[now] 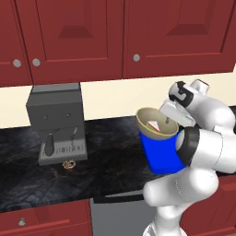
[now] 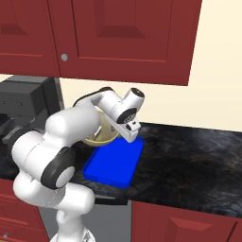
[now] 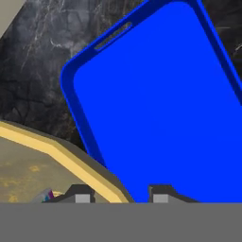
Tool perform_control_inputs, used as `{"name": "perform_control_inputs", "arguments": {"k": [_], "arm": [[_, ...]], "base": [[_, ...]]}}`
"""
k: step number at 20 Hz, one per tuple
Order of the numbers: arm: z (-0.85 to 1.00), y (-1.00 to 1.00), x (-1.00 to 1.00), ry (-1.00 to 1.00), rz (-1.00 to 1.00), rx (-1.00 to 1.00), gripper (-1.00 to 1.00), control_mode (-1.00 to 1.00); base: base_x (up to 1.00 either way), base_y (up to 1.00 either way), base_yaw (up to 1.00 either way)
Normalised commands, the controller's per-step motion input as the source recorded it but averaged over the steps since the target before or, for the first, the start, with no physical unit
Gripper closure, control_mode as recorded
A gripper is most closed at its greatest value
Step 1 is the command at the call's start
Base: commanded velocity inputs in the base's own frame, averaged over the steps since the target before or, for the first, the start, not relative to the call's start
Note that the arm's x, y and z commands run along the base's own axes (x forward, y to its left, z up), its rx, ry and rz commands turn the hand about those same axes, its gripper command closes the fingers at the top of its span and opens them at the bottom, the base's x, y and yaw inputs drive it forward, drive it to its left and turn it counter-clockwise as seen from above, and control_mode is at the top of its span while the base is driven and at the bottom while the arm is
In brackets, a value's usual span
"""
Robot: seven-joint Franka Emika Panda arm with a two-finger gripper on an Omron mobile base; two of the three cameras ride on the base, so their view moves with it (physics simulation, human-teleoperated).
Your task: Place the bowl with cake and the cupcake onto the tray.
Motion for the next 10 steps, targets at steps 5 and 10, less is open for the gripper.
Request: {"name": "perform_control_inputs", "arguments": {"k": [5,10], "arm": [[0.0,-0.4,0.23,0.0,0.0,-0.03,1.0,-1.0],[0.0,-0.37,0.16,0.01,-0.02,-0.09,1.0,-1.0]], "base": [[0.0,0.0,0.0],[0.0,0.0,0.0]]}}
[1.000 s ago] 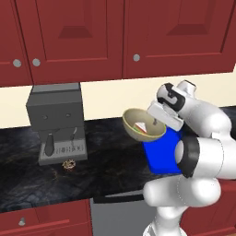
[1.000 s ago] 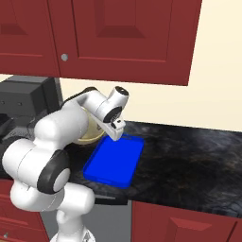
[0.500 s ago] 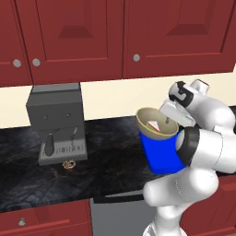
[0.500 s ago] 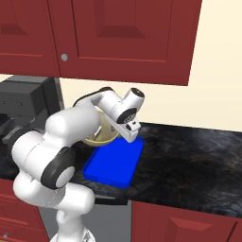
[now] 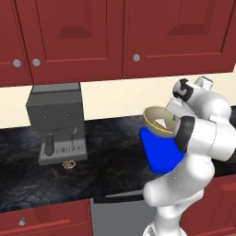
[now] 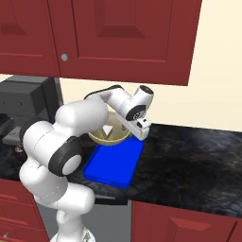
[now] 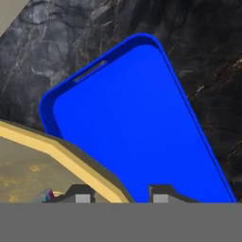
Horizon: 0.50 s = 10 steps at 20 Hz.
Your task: Place the bowl with cake and the cupcake onto the tray.
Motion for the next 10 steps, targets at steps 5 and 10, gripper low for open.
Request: {"name": "perform_control_inputs", "arguments": {"k": [5,10], "arm": [[-0.04,-0.24,0.03,0.02,-0.09,-0.1,1.0,-1.0],[-0.14,-0.11,0.0,0.0,-0.08,-0.04,1.0,-1.0]], "base": [[0.0,0.0,0.0],[0.0,0.0,0.0]]}}
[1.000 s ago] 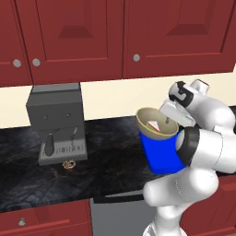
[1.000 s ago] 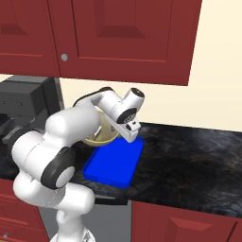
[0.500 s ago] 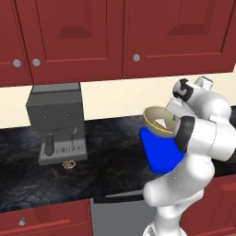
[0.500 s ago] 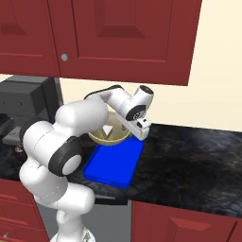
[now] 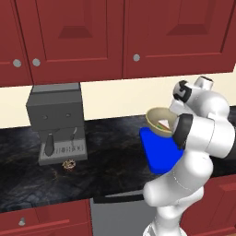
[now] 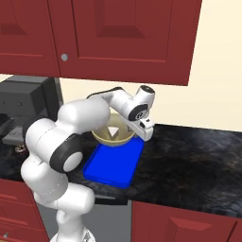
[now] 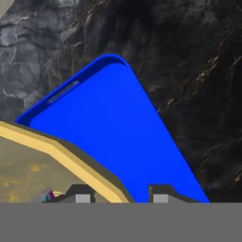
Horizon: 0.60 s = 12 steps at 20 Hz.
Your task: Place the bowl with cake and the cupcake onto the tray.
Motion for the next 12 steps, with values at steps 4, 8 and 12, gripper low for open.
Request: {"name": "perform_control_inputs", "arguments": {"k": [4,8,12], "arm": [[-0.39,-0.01,0.01,0.0,-0.01,-0.01,1.0,-1.0],[-0.3,0.0,0.03,0.0,-0.01,-0.04,1.0,-1.0],[-0.23,0.0,0.03,0.0,-0.02,-0.06,1.0,-1.0]], "base": [[0.0,0.0,0.0],[0.0,0.0,0.0],[0.0,0.0,0.0]]}}
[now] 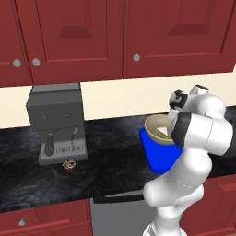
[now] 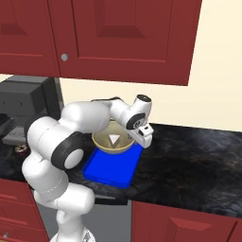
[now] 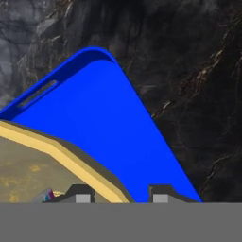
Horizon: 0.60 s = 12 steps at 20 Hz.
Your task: Place the bowl with cake and the cupcake onto the tray.
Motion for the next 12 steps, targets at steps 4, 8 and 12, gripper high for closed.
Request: {"name": "perform_control_inputs", "arguments": {"k": [4,8,12], "arm": [[-0.16,0.0,0.04,0.0,-0.02,-0.05,1.0,-1.0],[-0.22,0.0,0.0,0.0,-0.01,-0.04,1.0,-1.0],[-0.16,0.0,0.0,0.0,-0.01,-0.04,1.0,-1.0]], "base": [[0.0,0.0,0.0],[0.0,0.0,0.0],[0.0,0.0,0.0]]}}
